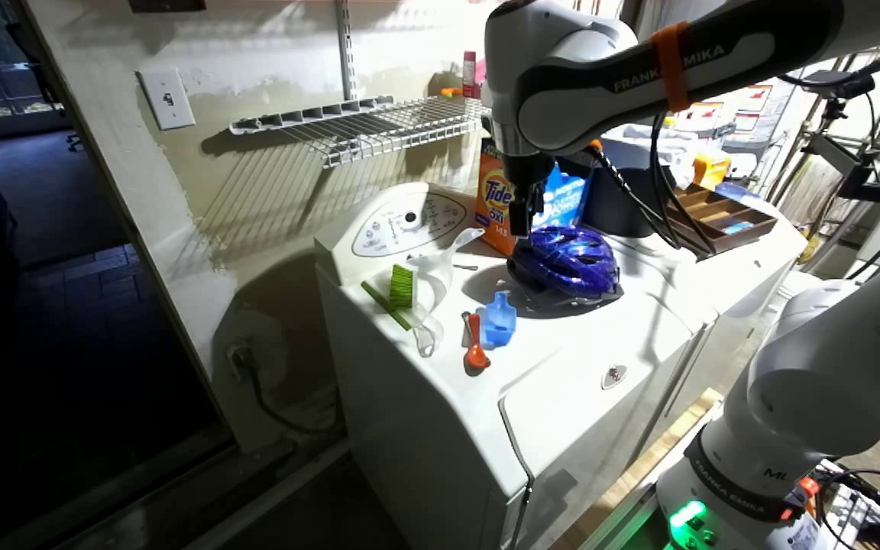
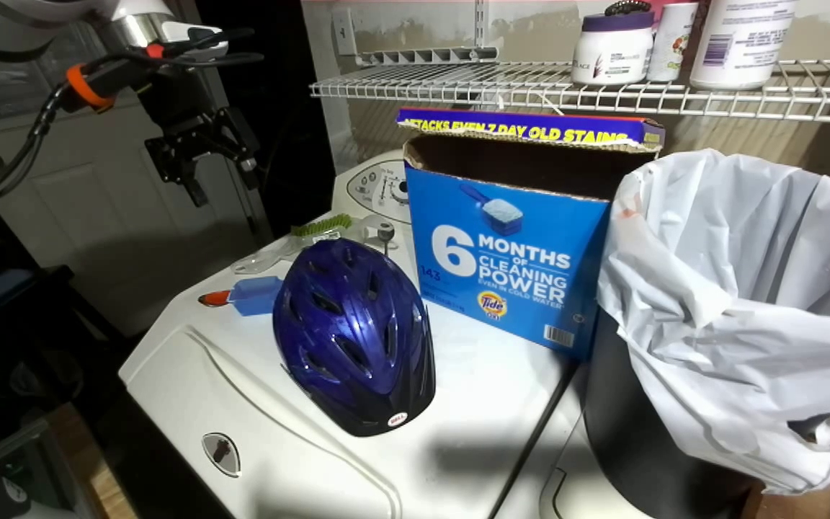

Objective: Pick up the blue bicycle helmet and put it on the first shelf above the washing machine

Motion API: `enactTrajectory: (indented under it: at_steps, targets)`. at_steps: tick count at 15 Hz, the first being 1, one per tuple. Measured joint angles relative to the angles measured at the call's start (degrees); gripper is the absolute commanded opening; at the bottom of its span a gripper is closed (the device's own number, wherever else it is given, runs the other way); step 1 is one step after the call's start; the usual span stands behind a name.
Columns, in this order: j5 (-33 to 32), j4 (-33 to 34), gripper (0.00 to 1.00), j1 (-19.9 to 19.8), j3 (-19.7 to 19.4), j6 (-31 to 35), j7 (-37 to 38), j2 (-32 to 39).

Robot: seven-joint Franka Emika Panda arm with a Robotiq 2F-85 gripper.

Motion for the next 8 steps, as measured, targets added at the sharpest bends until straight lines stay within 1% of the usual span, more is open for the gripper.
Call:
enactTrajectory:
  at_steps: [3, 5, 8]
  targets:
    - [-0.73, -0.09, 1.00, 0.08, 0.04, 0.03, -1.75, 0.13]
    - [-1.85, -0.68, 1.00, 0.10, -0.28, 1.10, -5.90, 0.08]
    - [-3.93, -2.63, 1.00, 0.16, -1.50, 4.70, -13.84, -0.43]
